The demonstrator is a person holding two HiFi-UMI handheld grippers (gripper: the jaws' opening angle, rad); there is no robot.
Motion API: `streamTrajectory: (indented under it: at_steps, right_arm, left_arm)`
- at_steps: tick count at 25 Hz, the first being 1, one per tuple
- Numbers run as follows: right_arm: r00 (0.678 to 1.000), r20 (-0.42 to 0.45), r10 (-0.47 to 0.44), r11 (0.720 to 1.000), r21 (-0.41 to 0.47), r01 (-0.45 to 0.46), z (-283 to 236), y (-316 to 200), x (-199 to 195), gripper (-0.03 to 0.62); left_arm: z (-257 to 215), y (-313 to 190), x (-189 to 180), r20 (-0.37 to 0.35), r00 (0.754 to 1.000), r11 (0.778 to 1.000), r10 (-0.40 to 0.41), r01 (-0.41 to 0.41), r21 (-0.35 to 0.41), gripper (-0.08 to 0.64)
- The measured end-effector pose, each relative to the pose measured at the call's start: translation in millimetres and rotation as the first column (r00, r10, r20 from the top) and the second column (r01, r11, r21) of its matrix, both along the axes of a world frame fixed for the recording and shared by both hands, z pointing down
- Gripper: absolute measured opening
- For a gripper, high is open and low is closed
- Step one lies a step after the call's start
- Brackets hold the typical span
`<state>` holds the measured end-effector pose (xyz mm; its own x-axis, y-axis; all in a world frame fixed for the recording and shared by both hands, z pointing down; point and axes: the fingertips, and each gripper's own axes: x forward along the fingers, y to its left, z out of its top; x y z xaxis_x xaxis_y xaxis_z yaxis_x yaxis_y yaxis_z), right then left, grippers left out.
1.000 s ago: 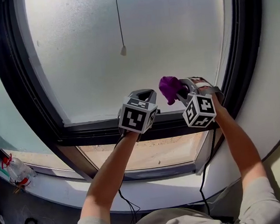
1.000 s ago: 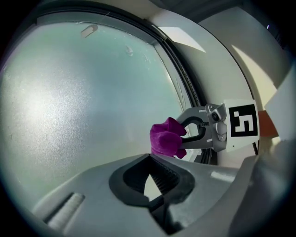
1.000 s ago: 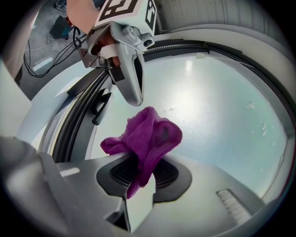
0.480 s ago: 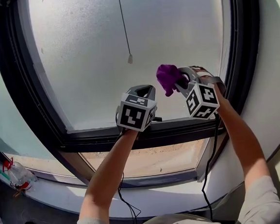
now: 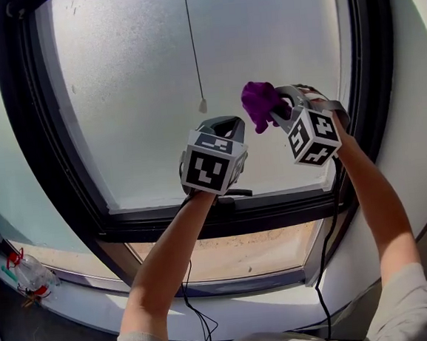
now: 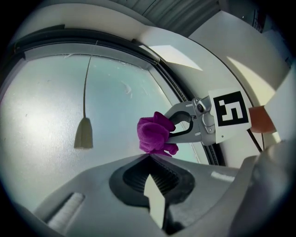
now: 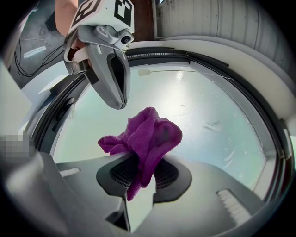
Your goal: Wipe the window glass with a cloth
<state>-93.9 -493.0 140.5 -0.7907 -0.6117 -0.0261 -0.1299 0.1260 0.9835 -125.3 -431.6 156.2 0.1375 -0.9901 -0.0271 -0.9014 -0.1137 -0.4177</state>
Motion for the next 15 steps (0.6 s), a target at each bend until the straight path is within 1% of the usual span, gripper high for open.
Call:
streamTrajectory:
  at_steps: [7,10,15]
  right_arm:
    - [0.999,0.033,0.005,1.000,0.026,-0.006,-38.6,2.7,2.0,0.109]
    - [0.999,0.043,0.009,0.999,0.047,-0.011,-56.7,3.0,3.9,0.109]
    - [0.996,0.086,0.014,0.997,0.077,-0.020,-92.5,2.3,8.0,0.109]
  left_arm:
    - [-50.2,6.4,7.4,0.000,1.000,0.997,0.017,-0.017,0.075,0.002]
    - [-66.0,7.2,11.0,0.005,1.000,0.995,0.021,-0.022,0.093,0.002]
    - [-88.7,9.4,12.6,0.020,1.000,0.993,0.022,-0.025,0.119,0.002]
